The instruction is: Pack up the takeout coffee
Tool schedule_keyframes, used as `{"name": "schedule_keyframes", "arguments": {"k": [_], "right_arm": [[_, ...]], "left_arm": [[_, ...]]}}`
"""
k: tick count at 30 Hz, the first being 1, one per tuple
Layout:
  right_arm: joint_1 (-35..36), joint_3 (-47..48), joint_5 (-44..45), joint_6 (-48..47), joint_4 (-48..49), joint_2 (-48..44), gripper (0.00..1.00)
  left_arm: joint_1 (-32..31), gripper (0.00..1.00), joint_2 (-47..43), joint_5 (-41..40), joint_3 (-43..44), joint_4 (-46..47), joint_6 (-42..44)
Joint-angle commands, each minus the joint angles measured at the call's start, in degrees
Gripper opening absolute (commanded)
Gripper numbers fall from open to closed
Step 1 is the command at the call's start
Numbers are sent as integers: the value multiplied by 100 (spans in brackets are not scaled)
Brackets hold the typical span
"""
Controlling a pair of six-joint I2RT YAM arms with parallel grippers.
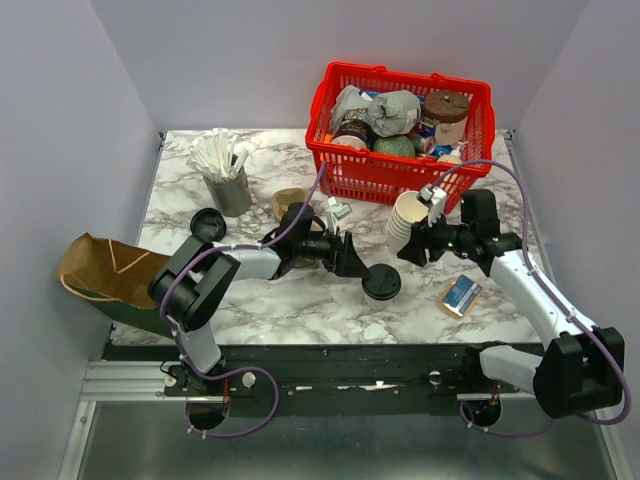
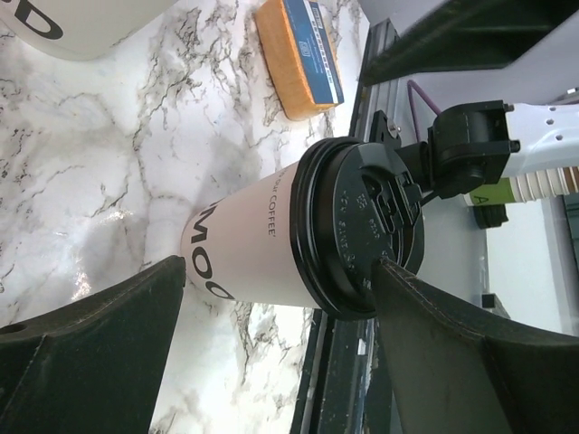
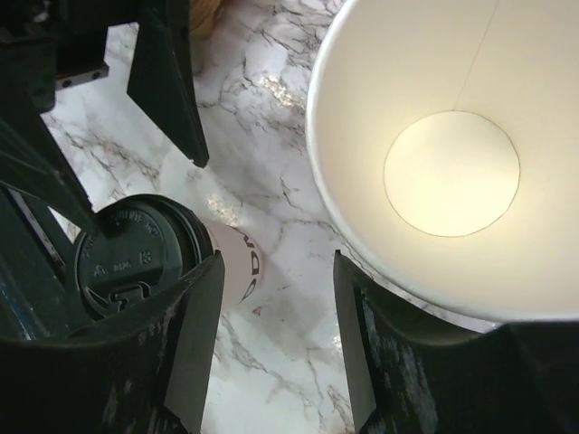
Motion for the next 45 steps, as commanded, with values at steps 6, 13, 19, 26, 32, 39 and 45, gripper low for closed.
{"name": "schedule_keyframes", "arguments": {"k": [6, 13, 19, 26, 32, 39, 45], "right_arm": [[-11, 37, 501, -2369, -549, 120, 58], [-2, -244, 493, -3889, -401, 84, 39], [-2, -517, 502, -5383, 275, 593, 26], [-2, -509, 466, -6298, 821, 1174, 22], [7, -456, 422, -6071, 1480, 1543, 22], [85, -421, 536, -5781, 2210, 1912, 22], [121, -184, 598, -5526, 2343, 2036, 24]], "left_arm": [[30, 91, -306, -75, -106, -190, 327], [39, 91, -341, -75, -133, -226, 353], [48, 91, -341, -67, -133, -208, 291], [39, 91, -350, -58, -106, -199, 221], [48, 91, -324, -49, -106, -243, 221], [48, 91, -315, -40, -98, -261, 230], [48, 91, -315, -58, -62, -296, 239]]}}
